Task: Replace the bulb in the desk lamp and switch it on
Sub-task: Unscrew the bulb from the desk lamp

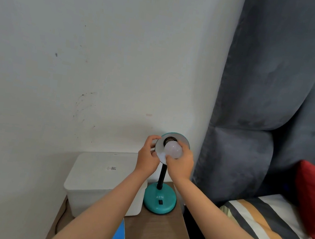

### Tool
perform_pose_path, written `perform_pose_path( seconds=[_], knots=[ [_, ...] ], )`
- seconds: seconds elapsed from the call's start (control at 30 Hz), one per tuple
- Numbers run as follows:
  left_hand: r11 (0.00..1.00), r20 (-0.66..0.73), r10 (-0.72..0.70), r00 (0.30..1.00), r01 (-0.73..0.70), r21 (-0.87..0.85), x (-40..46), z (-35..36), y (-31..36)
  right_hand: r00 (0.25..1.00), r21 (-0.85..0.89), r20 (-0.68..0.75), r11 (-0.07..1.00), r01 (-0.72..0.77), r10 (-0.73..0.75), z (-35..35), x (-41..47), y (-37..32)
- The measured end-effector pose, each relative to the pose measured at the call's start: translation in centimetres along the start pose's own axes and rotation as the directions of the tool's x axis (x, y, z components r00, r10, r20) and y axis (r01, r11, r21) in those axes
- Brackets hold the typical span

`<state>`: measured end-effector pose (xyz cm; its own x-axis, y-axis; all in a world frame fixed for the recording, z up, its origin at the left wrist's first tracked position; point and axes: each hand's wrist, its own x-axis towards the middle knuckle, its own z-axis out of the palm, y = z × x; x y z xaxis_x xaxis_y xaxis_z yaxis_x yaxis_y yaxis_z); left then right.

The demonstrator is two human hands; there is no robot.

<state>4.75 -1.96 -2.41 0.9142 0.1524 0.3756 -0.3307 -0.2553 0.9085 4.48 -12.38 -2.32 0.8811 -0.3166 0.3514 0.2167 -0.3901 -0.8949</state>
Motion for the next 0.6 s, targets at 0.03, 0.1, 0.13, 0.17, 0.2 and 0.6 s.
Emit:
perform_pose_path(
  seconds=[0.03,0.1,0.13,0.17,0.2,0.6],
  knots=[
    [1.000,0.003,0.002,1.000,-0.002,0.001,-0.02,-0.01,0.04,1.000,0.009,-0.004,1.000,-0.001,0.001,-0.05,-0.01,-0.01],
    [1.000,0.009,-0.001,1.000,0.001,0.012,-0.01,-0.07,0.11,1.000,0.030,-0.018,1.000,-0.007,0.008,-0.13,-0.04,0.00],
    [1.000,0.010,-0.004,1.000,0.003,0.016,0.03,-0.07,0.13,1.000,0.041,-0.028,0.999,-0.007,0.008,-0.12,-0.04,0.00],
    [1.000,0.013,-0.005,1.000,0.005,0.016,0.04,-0.05,0.15,0.999,0.052,-0.037,0.999,-0.007,0.009,-0.10,-0.02,0.01],
    [1.000,0.015,-0.007,1.000,0.007,0.017,0.04,-0.03,0.18,0.999,0.062,-0.045,0.998,-0.006,0.008,-0.06,0.04,0.02],
    [0.999,-0.005,-0.021,1.000,0.021,0.029,-0.05,0.00,0.24,0.988,0.085,-0.086,0.989,-0.121,0.128,0.28,-0.29,-0.54]
  ],
)
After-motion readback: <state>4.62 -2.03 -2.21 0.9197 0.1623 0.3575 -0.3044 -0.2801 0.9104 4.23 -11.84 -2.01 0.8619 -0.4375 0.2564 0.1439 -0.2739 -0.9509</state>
